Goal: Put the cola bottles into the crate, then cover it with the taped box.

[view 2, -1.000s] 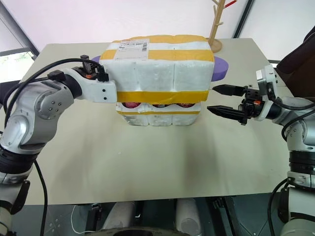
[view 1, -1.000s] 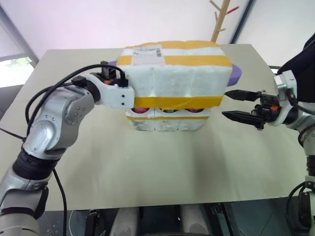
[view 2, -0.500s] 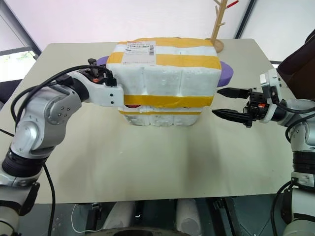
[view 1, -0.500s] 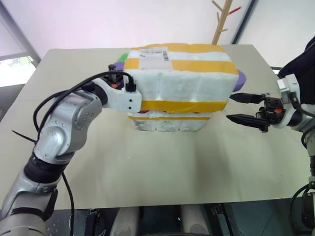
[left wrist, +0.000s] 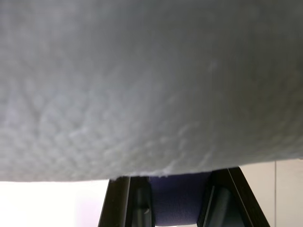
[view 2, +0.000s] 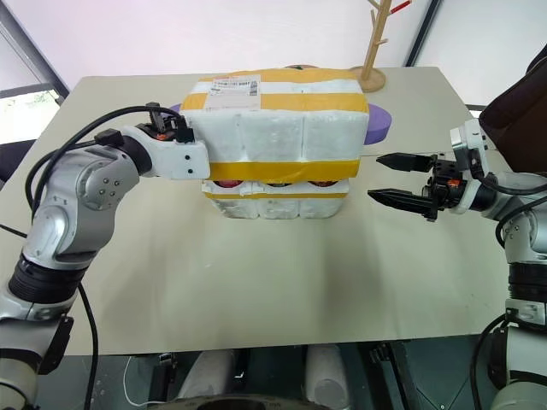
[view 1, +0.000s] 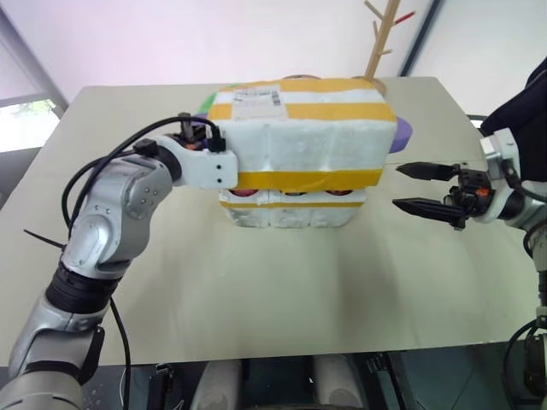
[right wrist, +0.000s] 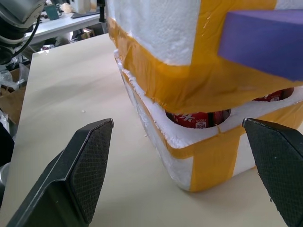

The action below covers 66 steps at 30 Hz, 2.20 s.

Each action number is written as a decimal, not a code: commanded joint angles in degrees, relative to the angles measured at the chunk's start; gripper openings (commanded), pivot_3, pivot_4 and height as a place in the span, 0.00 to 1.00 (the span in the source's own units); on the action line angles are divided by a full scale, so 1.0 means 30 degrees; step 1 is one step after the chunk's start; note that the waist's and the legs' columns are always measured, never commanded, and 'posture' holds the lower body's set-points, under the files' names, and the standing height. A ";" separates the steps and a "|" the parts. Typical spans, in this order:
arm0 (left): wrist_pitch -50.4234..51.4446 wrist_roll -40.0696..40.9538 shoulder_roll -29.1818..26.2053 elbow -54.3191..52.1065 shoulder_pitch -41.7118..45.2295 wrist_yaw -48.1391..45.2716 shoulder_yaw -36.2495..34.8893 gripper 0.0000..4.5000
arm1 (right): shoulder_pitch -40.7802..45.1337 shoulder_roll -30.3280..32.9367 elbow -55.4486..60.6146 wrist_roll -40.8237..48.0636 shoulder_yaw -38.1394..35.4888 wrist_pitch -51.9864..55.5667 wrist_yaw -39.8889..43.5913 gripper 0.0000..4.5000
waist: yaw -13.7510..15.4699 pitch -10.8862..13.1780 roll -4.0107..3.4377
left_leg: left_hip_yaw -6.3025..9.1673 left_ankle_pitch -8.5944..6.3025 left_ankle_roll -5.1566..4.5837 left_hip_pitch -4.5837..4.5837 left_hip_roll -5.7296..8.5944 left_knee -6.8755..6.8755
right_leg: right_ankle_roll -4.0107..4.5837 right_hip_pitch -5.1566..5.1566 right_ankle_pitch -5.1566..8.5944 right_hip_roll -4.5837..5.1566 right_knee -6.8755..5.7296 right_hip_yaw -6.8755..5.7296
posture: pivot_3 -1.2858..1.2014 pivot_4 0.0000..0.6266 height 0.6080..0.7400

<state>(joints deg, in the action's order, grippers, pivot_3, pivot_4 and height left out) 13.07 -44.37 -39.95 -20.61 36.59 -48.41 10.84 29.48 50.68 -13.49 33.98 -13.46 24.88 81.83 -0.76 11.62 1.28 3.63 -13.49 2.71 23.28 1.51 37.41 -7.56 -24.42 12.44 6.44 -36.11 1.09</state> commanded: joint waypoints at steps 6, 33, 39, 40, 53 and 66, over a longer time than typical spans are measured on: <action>-0.2148 -0.0972 -0.1810 -0.0713 -0.0305 -0.0460 0.0686 0.10 | 0.0364 0.0147 0.0914 0.0323 -0.0262 0.0263 -0.0366 1.00 | -0.0028 -0.0001 -0.0002 | 0.0001 -0.0001 -0.0002 -0.0004 0.0000 -0.0008 | 0.0001 0.0004 0.0001 0.0000 0.0009 0.0000 | 0.52 0.24 1.00; 0.4967 0.7652 -0.3004 -0.3433 -0.2988 -0.3993 -0.7359 0.92 | 0.1832 0.0392 0.0118 -0.0001 0.0185 0.0402 -0.0359 1.00 | -0.0131 -0.0002 -0.0006 | -0.0003 -0.0004 -0.0006 -0.0015 -0.0024 -0.0007 | 0.0006 0.0005 0.0002 -0.0017 0.0004 -0.0001 | 0.52 0.24 1.00; 0.9544 1.5118 -0.1238 -0.4389 -0.2550 -0.5441 -1.0989 0.92 | 0.2079 0.0941 -0.0405 -0.0099 0.0063 0.0351 0.0096 1.00 | -0.0123 -0.0002 -0.0007 | -0.0001 -0.0004 -0.0006 -0.0013 -0.0025 -0.0003 | 0.0007 0.0005 0.0001 -0.0017 0.0005 -0.0002 | 0.52 0.24 1.00; 1.1002 1.6653 -0.0864 -0.4529 -0.2314 -0.5695 -1.1785 0.92 | 0.2127 0.1113 -0.0519 -0.0106 0.0057 0.0406 0.0269 1.00 | -0.0122 -0.0001 -0.0006 | -0.0003 -0.0004 -0.0005 -0.0011 -0.0024 -0.0002 | 0.0007 0.0005 0.0001 -0.0017 0.0006 0.0000 | 0.52 0.24 1.00; 1.8417 2.5175 -0.0798 -0.0438 0.3540 -0.2246 -1.4291 0.92 | 0.7365 0.1129 -0.1729 0.1274 0.0091 0.2166 0.1360 1.00 | -0.0543 0.0003 -0.0011 | -0.0002 -0.0003 0.0002 -0.0090 -0.0089 -0.0012 | 0.0039 0.0066 -0.0020 -0.0095 0.0010 0.0009 | 0.52 0.24 1.00; 1.4502 2.6330 -0.1776 0.1220 0.3621 -0.1894 -0.9728 0.92 | 0.8694 -0.1710 -0.1157 0.1031 0.1601 0.1959 0.0987 1.00 | -0.0590 0.0001 0.0008 | -0.0008 -0.0006 0.0008 -0.0091 -0.0128 -0.0062 | 0.0064 0.0035 -0.0031 -0.0151 0.0031 0.0037 | 0.52 0.24 1.00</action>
<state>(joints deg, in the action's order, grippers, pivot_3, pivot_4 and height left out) 58.03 32.83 -43.45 -15.88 46.92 -53.04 -17.03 53.23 45.53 -19.23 36.14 -7.60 30.97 84.79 -2.53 11.62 1.30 3.61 -13.51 2.74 23.03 1.12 37.23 -7.37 -24.34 12.35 5.98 -36.01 1.19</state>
